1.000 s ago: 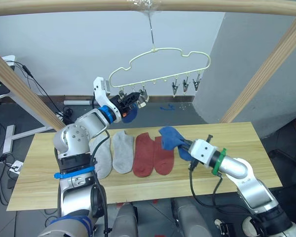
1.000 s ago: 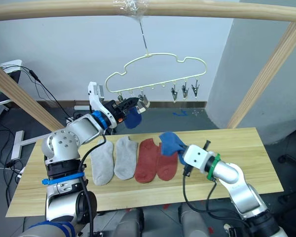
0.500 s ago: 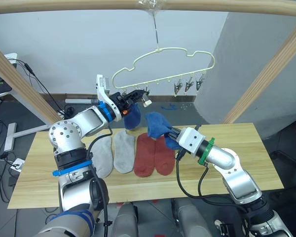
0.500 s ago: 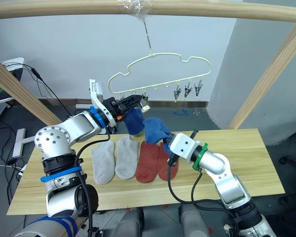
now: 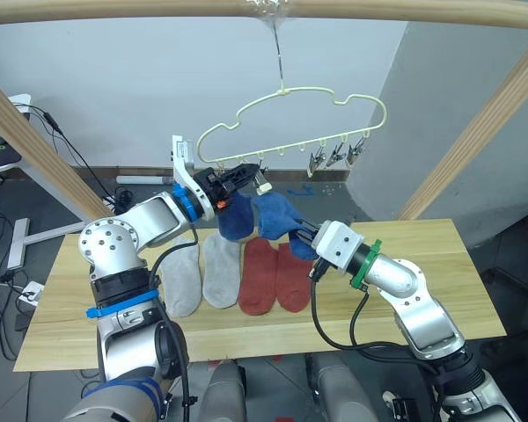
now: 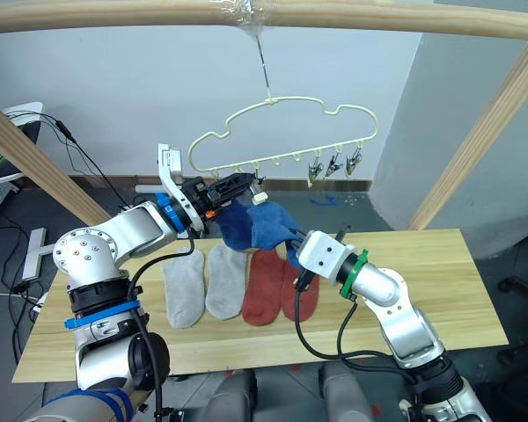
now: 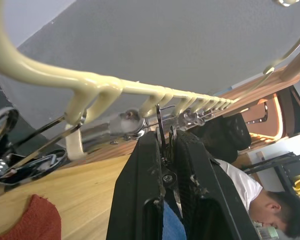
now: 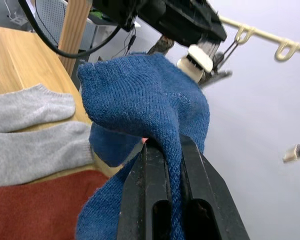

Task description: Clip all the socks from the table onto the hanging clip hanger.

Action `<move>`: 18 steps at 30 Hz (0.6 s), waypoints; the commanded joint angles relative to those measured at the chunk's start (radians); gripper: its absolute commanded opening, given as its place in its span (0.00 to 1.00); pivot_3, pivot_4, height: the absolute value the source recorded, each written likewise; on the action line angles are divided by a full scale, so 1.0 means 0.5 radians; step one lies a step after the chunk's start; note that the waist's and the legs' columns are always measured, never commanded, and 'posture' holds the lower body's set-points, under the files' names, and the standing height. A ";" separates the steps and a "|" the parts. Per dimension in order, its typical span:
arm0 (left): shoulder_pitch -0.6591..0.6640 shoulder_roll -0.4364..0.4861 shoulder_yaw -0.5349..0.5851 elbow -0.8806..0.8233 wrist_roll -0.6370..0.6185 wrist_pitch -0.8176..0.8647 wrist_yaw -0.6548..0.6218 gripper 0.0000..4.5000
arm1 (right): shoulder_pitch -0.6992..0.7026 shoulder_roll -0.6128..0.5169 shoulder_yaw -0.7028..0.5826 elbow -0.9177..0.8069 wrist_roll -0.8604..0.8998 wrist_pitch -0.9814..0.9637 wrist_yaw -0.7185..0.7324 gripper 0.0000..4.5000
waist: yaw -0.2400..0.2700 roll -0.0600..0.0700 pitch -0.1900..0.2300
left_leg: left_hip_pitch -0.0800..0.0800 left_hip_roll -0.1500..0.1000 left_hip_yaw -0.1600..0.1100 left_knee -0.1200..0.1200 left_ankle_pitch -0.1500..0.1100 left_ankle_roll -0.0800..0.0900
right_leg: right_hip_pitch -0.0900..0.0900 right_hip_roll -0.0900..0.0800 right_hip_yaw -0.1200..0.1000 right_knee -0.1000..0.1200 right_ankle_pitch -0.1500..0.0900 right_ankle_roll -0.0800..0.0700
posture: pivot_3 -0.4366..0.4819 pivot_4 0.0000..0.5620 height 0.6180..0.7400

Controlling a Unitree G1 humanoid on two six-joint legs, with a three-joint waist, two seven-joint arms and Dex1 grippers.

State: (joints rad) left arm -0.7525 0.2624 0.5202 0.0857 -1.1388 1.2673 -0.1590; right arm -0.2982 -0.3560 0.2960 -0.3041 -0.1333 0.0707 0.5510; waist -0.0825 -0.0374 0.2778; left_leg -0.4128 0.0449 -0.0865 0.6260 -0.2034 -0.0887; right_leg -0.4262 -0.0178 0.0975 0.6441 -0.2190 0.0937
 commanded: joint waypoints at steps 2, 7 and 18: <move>-0.010 0.028 -0.004 -0.040 -0.069 -0.029 -0.010 0.02 | 0.026 -0.017 -0.021 -0.115 0.035 -0.074 0.019 0.01 | 0.000 0.000 0.000 | 0.000 0.000 0.000 0.000 0.000 0.000 | 0.000 0.000 0.000 0.000 0.000 0.000 | 0.44 0.45 1.00; -0.006 0.030 -0.006 -0.046 -0.097 -0.026 -0.014 0.02 | 0.006 0.011 -0.028 -0.107 0.049 -0.060 0.005 0.01 | -0.001 0.000 0.000 | 0.000 0.000 0.000 0.000 0.000 0.000 | 0.000 0.000 0.000 0.000 0.000 0.000 | 0.44 0.45 1.00; 0.028 0.071 -0.032 -0.081 -0.212 0.004 -0.031 0.02 | -0.070 0.070 -0.012 0.015 0.009 -0.099 -0.033 0.01 | 0.000 0.000 0.000 | -0.004 0.000 0.000 0.000 0.000 0.000 | -0.004 0.000 0.000 0.000 0.000 0.000 | 0.45 0.45 1.00</move>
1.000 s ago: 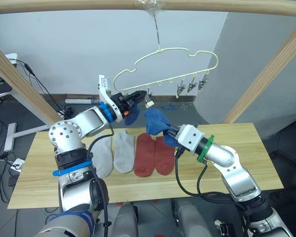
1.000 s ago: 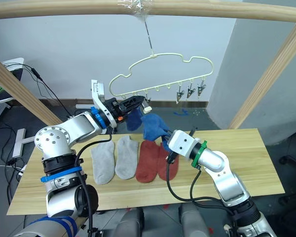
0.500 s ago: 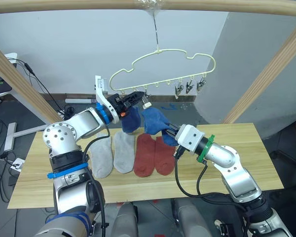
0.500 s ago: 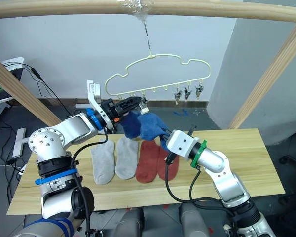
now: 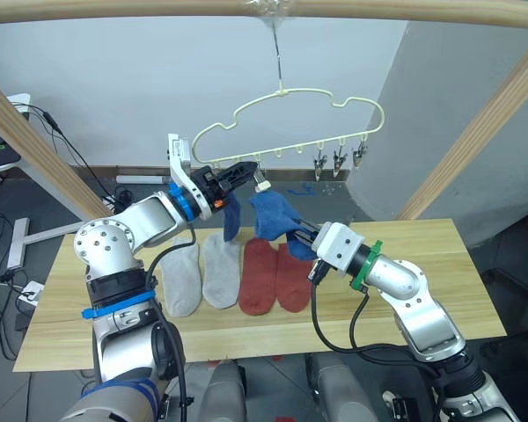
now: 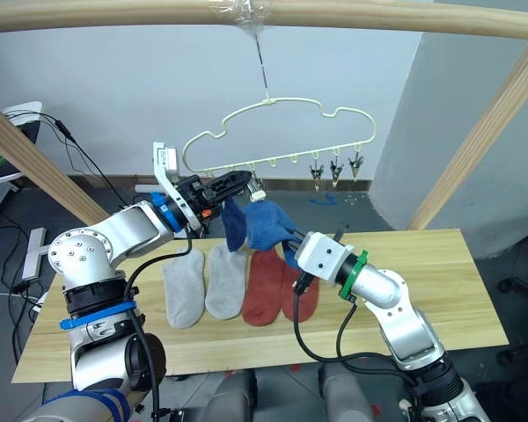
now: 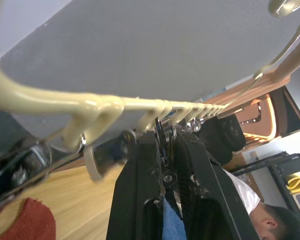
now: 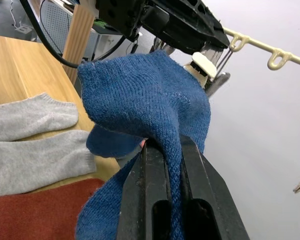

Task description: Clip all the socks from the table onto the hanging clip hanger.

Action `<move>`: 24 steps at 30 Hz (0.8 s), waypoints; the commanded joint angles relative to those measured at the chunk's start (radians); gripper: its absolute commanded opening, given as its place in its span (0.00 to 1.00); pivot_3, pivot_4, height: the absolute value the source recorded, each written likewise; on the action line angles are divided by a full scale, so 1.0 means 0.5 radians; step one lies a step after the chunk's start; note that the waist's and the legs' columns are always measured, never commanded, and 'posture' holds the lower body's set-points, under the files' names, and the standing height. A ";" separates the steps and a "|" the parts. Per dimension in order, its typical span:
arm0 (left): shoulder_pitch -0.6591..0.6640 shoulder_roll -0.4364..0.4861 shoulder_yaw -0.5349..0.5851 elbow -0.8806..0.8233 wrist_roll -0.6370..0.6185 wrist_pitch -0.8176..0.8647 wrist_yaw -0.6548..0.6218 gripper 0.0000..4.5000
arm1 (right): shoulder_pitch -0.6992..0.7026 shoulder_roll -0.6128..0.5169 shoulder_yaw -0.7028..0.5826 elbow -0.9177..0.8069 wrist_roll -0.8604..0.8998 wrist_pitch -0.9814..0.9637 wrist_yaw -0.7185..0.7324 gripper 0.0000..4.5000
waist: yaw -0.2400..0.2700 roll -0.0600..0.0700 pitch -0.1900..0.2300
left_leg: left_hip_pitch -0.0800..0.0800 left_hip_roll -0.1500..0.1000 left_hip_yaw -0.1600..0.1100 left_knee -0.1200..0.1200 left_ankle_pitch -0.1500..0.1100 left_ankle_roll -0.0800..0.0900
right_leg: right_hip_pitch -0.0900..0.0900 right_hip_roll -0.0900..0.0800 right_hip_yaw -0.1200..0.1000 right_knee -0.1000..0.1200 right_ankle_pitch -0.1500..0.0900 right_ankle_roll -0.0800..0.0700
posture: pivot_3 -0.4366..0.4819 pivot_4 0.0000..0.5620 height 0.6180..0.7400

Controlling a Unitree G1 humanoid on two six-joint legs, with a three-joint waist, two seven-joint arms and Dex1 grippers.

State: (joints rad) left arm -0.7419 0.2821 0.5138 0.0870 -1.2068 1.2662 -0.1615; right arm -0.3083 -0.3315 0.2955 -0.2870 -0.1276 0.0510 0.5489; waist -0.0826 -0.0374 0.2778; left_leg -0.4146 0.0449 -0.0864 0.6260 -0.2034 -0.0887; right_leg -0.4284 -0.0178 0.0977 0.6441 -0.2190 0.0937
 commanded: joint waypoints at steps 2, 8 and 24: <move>0.015 0.047 -0.029 -0.082 -0.075 -0.003 -0.029 0.02 | -0.062 0.029 -0.017 -0.005 -0.004 -0.064 -0.039 0.01 | 0.001 0.000 0.000 | -0.001 0.000 0.000 0.000 0.000 0.000 | -0.001 0.000 0.000 0.000 0.000 0.000 | 0.45 0.45 1.00; 0.025 0.074 -0.037 -0.076 -0.109 -0.007 -0.030 0.02 | -0.076 0.026 -0.023 0.003 -0.002 -0.073 -0.046 0.01 | 0.003 0.000 0.000 | -0.004 0.000 0.000 -0.001 0.000 0.000 | -0.004 0.000 0.000 0.000 0.000 0.000 | 0.45 0.45 1.00; 0.063 0.126 -0.076 -0.113 -0.197 -0.052 -0.070 0.50 | -0.130 0.064 -0.005 0.080 -0.010 -0.090 -0.059 0.00 | 0.005 0.000 0.000 | -0.004 0.000 0.000 -0.001 0.000 0.000 | -0.006 0.000 0.000 0.001 0.000 0.000 | 0.46 0.46 1.00</move>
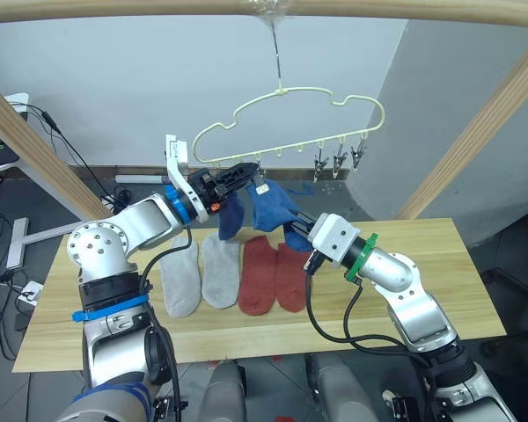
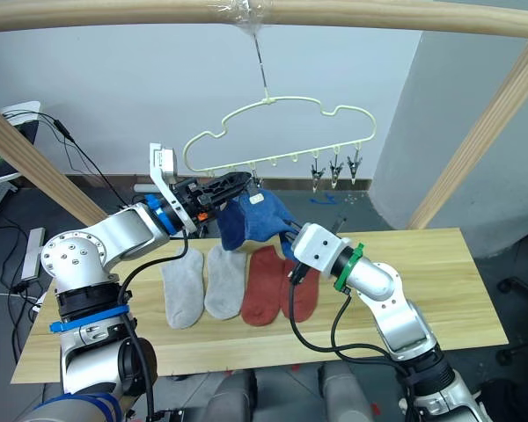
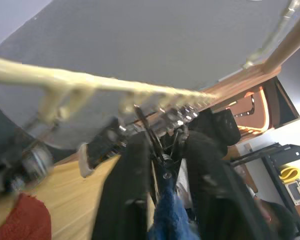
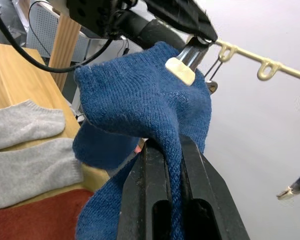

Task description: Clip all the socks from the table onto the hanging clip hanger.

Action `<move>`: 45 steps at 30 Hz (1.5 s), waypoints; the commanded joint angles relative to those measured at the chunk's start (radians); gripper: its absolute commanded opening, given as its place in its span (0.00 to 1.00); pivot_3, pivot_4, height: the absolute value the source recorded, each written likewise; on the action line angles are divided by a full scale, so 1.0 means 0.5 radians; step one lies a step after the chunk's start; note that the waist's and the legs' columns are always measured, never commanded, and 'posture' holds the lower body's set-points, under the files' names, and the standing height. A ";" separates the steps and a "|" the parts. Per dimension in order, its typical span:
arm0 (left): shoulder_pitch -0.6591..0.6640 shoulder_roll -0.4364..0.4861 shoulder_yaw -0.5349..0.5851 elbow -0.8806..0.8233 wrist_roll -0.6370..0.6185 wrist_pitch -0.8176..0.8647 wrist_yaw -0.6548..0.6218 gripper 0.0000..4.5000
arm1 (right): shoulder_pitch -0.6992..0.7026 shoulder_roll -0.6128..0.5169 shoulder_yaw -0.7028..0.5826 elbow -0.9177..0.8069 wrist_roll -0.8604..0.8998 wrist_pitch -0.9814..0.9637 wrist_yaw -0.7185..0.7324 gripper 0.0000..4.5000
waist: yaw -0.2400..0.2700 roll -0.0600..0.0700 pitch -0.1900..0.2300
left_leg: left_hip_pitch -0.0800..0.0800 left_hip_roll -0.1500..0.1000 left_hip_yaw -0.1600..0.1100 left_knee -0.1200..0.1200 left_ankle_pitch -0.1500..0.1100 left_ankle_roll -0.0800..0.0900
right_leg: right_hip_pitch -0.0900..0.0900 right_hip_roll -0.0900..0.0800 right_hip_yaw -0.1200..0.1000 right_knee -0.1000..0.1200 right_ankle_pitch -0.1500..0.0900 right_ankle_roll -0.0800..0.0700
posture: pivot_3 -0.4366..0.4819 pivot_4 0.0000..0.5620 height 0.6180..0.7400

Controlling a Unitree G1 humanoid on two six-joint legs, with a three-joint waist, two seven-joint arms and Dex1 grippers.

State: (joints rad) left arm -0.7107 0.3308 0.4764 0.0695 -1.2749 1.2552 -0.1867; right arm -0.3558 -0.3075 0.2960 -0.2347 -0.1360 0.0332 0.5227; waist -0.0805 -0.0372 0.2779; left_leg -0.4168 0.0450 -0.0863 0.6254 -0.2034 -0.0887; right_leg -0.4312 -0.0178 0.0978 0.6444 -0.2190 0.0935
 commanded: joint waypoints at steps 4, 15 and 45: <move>0.019 0.069 0.032 -0.072 -0.104 -0.015 0.006 0.76 | -0.064 0.081 0.007 0.075 0.032 -0.058 -0.027 0.00 | 0.001 0.000 0.000 | 0.000 0.000 0.000 0.000 0.000 0.000 | 0.000 0.000 0.000 0.000 0.000 0.000 | 0.48 0.47 1.00; 0.288 0.449 0.121 -0.318 -0.538 0.064 0.227 0.99 | -0.163 0.442 -0.087 0.439 0.376 0.186 0.022 0.00 | 0.020 -0.002 0.003 | -0.004 0.002 0.001 -0.004 0.000 0.000 | -0.009 0.000 0.001 0.003 -0.001 -0.002 | 0.54 0.49 1.00; 0.555 0.149 -1.080 -0.859 1.348 -1.380 -0.109 0.54 | 0.002 0.020 -0.482 -0.233 0.781 0.935 0.067 1.00 | 0.095 0.000 0.006 | -0.009 0.001 0.005 -0.016 0.000 0.000 | -0.020 0.000 0.002 0.000 -0.006 -0.010 | 0.47 0.45 1.00</move>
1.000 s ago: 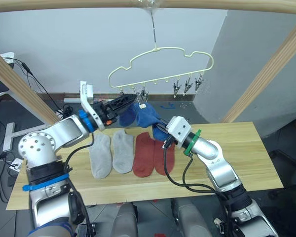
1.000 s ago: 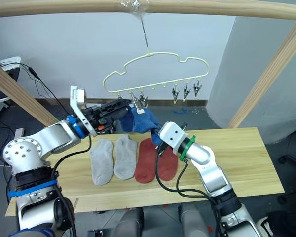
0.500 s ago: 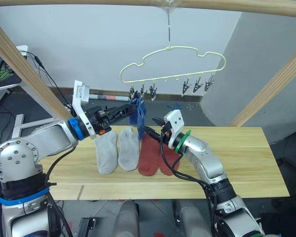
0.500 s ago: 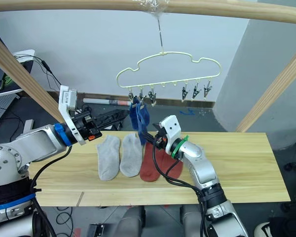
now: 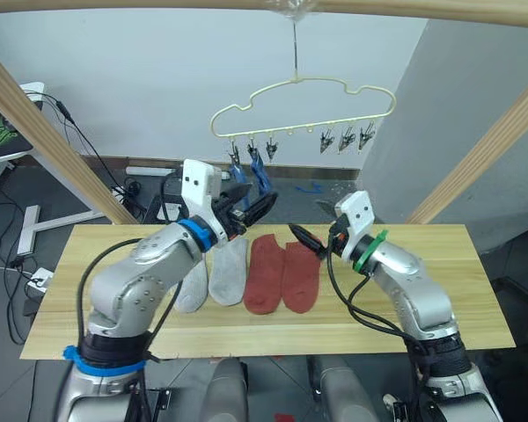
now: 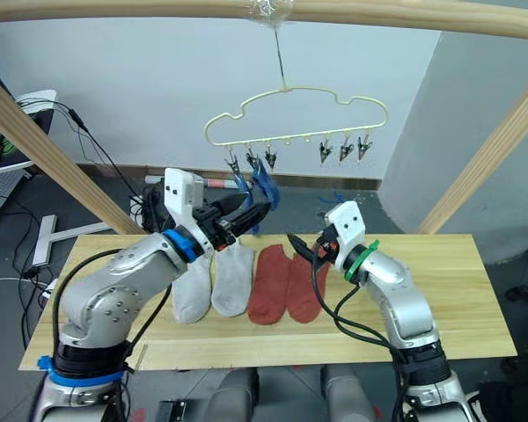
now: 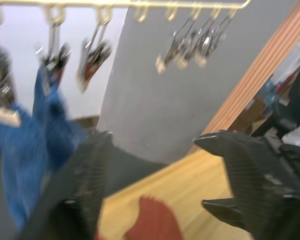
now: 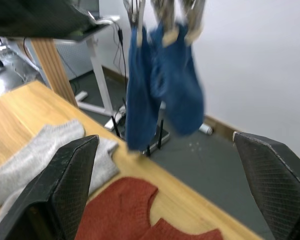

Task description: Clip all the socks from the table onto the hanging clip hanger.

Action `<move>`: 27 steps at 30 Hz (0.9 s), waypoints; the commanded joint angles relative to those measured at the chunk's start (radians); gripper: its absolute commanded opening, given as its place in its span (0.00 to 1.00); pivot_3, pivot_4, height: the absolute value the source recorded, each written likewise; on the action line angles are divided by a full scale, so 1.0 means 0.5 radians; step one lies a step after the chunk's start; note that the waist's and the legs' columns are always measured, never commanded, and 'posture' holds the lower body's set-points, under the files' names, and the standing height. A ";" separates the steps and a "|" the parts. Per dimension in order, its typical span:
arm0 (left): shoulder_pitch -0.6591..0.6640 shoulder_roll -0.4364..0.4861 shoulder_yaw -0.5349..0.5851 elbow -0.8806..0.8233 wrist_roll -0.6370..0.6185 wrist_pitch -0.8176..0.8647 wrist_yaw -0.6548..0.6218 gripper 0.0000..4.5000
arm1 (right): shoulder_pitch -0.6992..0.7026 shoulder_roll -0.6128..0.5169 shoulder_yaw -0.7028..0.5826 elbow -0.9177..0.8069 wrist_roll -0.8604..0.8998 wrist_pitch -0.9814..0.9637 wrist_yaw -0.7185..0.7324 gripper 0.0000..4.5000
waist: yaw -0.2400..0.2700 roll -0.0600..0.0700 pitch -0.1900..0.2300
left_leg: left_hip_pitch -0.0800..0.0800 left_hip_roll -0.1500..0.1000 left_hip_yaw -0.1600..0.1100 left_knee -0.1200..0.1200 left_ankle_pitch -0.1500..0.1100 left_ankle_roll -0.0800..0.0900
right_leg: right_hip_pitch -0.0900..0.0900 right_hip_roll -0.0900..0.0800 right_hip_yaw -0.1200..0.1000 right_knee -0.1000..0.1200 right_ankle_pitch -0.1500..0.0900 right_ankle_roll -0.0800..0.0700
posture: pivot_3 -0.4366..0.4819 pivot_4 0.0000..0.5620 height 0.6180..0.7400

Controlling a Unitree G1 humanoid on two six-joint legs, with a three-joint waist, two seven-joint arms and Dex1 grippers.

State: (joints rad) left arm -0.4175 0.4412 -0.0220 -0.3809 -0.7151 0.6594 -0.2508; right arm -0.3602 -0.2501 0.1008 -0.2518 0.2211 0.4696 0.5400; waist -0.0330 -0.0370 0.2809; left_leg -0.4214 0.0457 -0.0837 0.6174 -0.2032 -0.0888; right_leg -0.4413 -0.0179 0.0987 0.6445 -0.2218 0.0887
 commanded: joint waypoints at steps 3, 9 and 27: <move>-0.060 -0.188 -0.205 0.211 0.605 -0.500 0.107 0.54 | 0.022 -0.251 -0.138 -0.308 0.075 0.062 0.090 1.00 | 0.006 0.000 0.000 | -0.002 -0.001 0.001 0.002 0.000 0.000 | 0.001 -0.001 0.000 -0.002 0.000 0.000 | 0.45 0.44 1.00; -0.088 -0.386 -0.275 0.514 0.984 -0.875 0.166 0.54 | -0.034 -0.306 -0.195 -0.406 0.170 0.135 0.051 1.00 | -0.007 0.000 0.000 | -0.003 -0.002 0.000 0.004 0.000 0.000 | 0.000 -0.001 0.000 -0.001 0.001 0.002 | 0.42 0.43 1.00; -0.276 -0.640 -0.190 1.116 1.396 -1.359 0.293 0.54 | -0.126 -0.359 -0.266 -0.514 0.292 0.252 -0.019 1.00 | -0.050 0.000 0.000 | -0.008 -0.002 -0.001 0.017 0.000 0.001 | 0.001 0.000 0.001 0.001 0.007 0.010 | 0.36 0.43 1.00</move>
State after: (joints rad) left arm -0.5291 0.1265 -0.1325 0.1861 -0.0349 0.0134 -0.1186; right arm -0.4095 -0.4200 -0.0069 -0.4689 0.3454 0.5987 0.5373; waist -0.0579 -0.0371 0.2808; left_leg -0.4257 0.0445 -0.0841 0.6260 -0.2032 -0.0884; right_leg -0.4407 -0.0182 0.0991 0.6449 -0.2185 0.0938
